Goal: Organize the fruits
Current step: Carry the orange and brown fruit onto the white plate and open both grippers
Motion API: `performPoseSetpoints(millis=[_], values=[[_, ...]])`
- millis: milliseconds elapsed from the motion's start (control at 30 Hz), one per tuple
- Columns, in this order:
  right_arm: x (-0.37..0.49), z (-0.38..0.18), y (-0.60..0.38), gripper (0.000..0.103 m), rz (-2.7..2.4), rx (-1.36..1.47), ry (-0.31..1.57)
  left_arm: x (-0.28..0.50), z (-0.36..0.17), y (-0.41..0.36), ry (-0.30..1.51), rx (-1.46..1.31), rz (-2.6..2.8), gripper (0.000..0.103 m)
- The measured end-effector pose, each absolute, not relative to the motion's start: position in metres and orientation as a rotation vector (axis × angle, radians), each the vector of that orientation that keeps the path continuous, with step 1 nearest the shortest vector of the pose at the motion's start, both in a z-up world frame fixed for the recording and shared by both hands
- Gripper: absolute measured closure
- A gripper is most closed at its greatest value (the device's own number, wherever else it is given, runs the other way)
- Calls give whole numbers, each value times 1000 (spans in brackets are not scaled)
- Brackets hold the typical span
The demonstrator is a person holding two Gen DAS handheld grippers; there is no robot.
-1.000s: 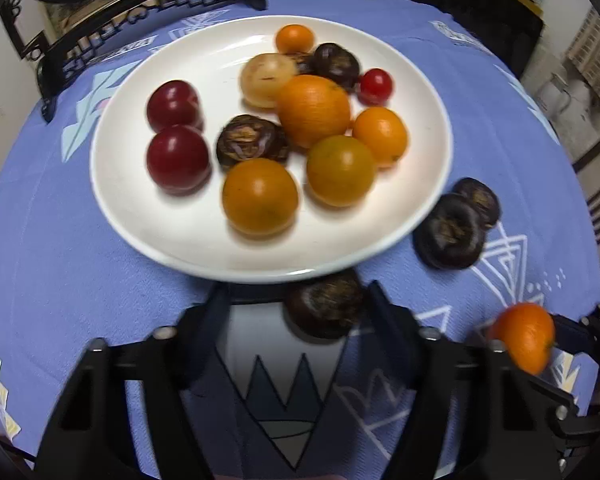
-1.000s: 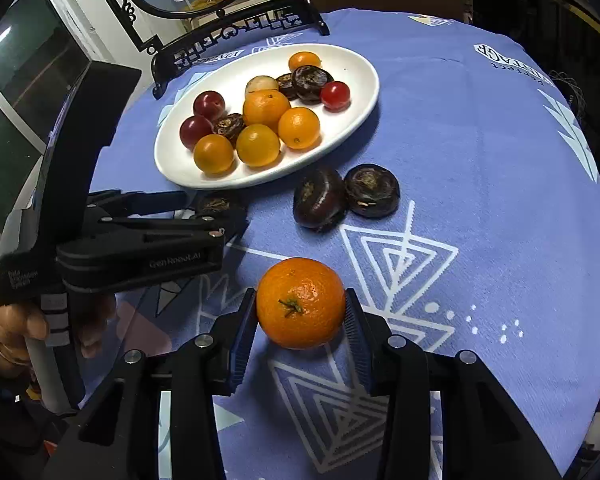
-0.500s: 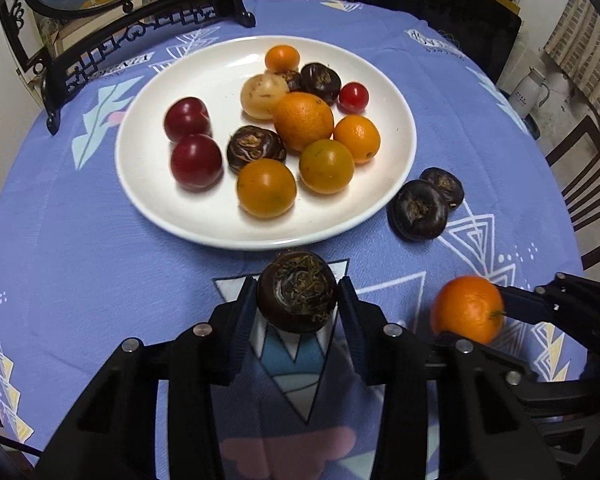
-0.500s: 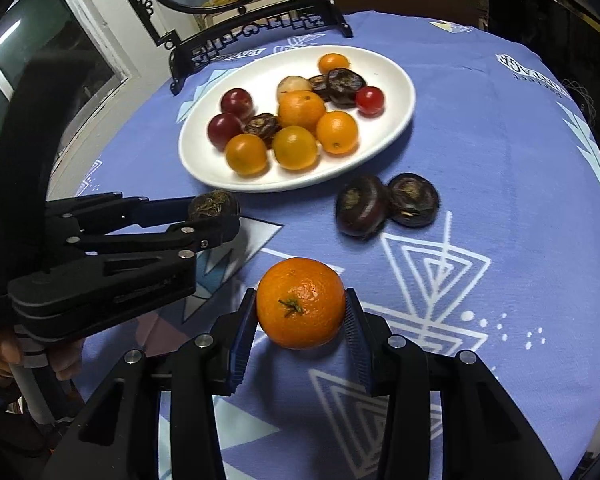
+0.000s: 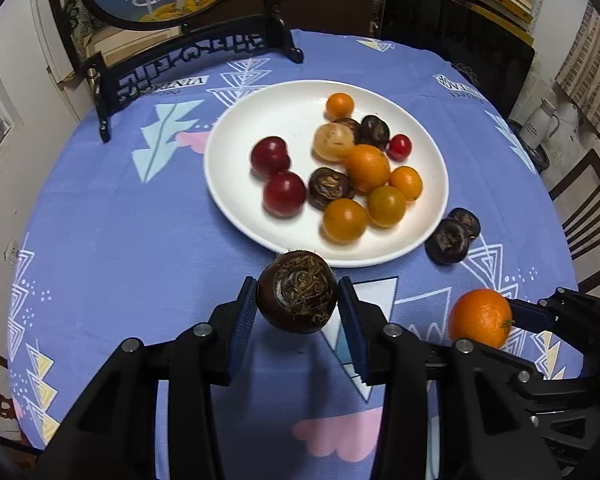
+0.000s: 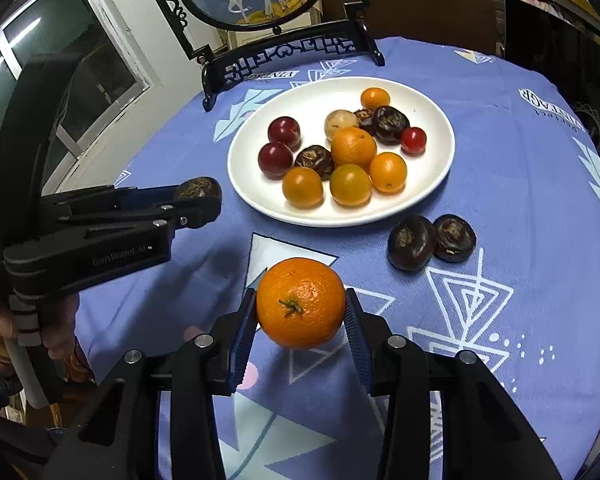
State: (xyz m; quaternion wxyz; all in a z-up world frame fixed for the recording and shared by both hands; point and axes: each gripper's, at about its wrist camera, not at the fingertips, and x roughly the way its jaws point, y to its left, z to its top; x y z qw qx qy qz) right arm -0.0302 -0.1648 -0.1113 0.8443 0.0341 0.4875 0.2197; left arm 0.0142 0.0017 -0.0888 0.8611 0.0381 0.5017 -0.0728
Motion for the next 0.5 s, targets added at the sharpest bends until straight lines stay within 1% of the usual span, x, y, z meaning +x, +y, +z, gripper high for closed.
performPoseSetpoints(millis=[300,500], values=[[-34,-124,-151,60,470,74,1069,17,-93,8,1071,111,-148,63],[-19,-100,-158,60,447,86,999,28,-84,2,1052,131,-154,63]])
